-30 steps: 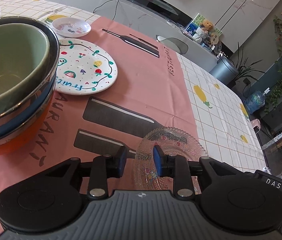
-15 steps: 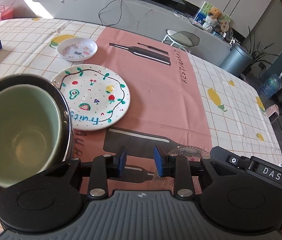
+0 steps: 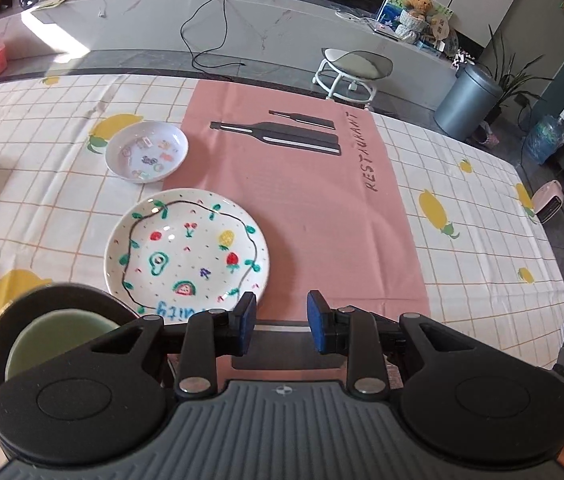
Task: Organize plates and bowls
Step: 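Move both grippers to the white painted Fruity plate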
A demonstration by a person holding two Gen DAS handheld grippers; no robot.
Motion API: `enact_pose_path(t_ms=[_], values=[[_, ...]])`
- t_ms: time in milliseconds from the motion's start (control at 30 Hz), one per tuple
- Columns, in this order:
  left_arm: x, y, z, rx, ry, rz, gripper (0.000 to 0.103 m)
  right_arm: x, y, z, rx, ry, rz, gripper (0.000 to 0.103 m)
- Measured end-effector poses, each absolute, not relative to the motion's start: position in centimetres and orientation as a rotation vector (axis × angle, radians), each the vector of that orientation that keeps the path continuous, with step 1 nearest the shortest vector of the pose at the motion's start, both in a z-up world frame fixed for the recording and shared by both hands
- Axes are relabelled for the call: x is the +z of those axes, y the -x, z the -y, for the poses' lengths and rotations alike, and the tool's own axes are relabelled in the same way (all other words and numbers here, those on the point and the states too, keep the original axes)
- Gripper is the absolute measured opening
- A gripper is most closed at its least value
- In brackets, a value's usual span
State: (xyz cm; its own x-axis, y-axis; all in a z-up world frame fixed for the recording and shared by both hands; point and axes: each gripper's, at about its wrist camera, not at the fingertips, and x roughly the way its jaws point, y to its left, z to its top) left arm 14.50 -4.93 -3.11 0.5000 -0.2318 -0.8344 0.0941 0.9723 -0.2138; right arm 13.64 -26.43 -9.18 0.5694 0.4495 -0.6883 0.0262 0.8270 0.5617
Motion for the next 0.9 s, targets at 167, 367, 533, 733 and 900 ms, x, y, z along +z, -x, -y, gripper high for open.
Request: enact_pose_path(t_ms=[167, 367, 533, 733, 900], values=[[-3.1, -16.3, 3.6, -0.151, 0.093, -1.073, 0.033, -9.9, -15.3, 25.5, 0.273, -0.583, -0.971, 0.028], [-3.7, -18.1, 1.3, -0.123, 0.103, -1.117, 0.033, -11.4, -17.4, 24.6, 0.283, -0.640, -1.018, 0.028], [-4.7, -19.4, -0.5, -0.101, 0.142, -1.160, 0.031, -13.2, -18.8, 23.9, 0.290, -0.702, -1.063, 0.028], [-5.4, -20.9, -2.2, -0.116, 0.185, -1.199, 0.025, -13.7, -19.9, 23.0, 0.315, -0.758, -1.072, 0.025], [-5.6, -23.1, -3.9, -0.122, 0.143, -1.237, 0.025, -13.9, -20.3, 22.2, 0.322, -0.761, -1.091, 0.018]])
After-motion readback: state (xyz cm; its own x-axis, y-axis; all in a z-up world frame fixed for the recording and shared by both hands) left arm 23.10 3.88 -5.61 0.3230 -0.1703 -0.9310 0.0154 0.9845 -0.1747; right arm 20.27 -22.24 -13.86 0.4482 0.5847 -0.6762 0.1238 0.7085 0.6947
